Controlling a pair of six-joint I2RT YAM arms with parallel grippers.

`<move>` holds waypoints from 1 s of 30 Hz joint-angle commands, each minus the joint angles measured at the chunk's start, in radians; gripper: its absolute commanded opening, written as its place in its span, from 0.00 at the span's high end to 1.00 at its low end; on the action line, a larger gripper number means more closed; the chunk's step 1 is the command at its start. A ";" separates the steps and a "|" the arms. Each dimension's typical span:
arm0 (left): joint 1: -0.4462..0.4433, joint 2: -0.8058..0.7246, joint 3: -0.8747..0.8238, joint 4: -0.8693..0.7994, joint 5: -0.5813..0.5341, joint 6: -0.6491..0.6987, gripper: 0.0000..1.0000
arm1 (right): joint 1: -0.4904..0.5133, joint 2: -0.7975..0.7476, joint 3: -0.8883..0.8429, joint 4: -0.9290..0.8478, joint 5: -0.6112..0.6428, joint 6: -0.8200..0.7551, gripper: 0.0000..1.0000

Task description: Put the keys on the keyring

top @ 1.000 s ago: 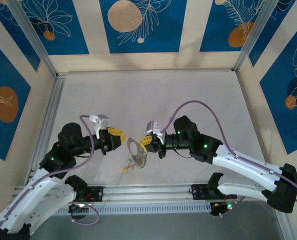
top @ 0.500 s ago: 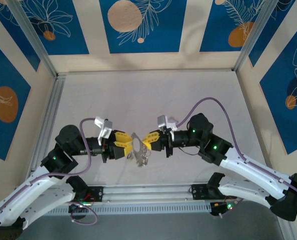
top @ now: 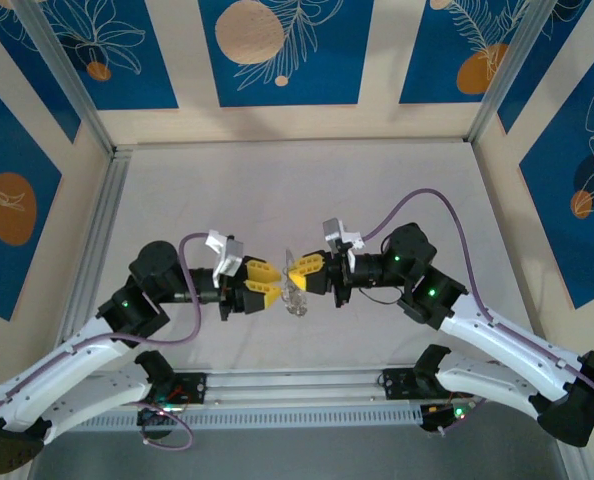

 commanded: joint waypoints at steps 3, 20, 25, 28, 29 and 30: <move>-0.010 0.011 0.051 0.055 -0.028 0.047 0.69 | -0.011 -0.033 -0.022 0.089 -0.035 0.052 1.00; -0.012 0.091 0.061 0.146 -0.003 0.019 0.77 | -0.029 -0.037 -0.051 0.179 -0.035 0.115 1.00; -0.015 0.112 0.059 0.198 0.018 -0.005 0.94 | -0.032 -0.027 -0.057 0.192 -0.017 0.123 1.00; -0.015 0.126 0.052 0.231 0.023 -0.016 1.00 | -0.032 -0.036 -0.064 0.205 0.001 0.122 1.00; -0.017 0.128 0.048 0.242 0.023 -0.021 1.00 | -0.033 -0.037 -0.068 0.207 0.005 0.121 1.00; -0.018 0.132 0.048 0.249 0.029 -0.022 1.00 | -0.033 -0.039 -0.070 0.209 0.011 0.120 1.00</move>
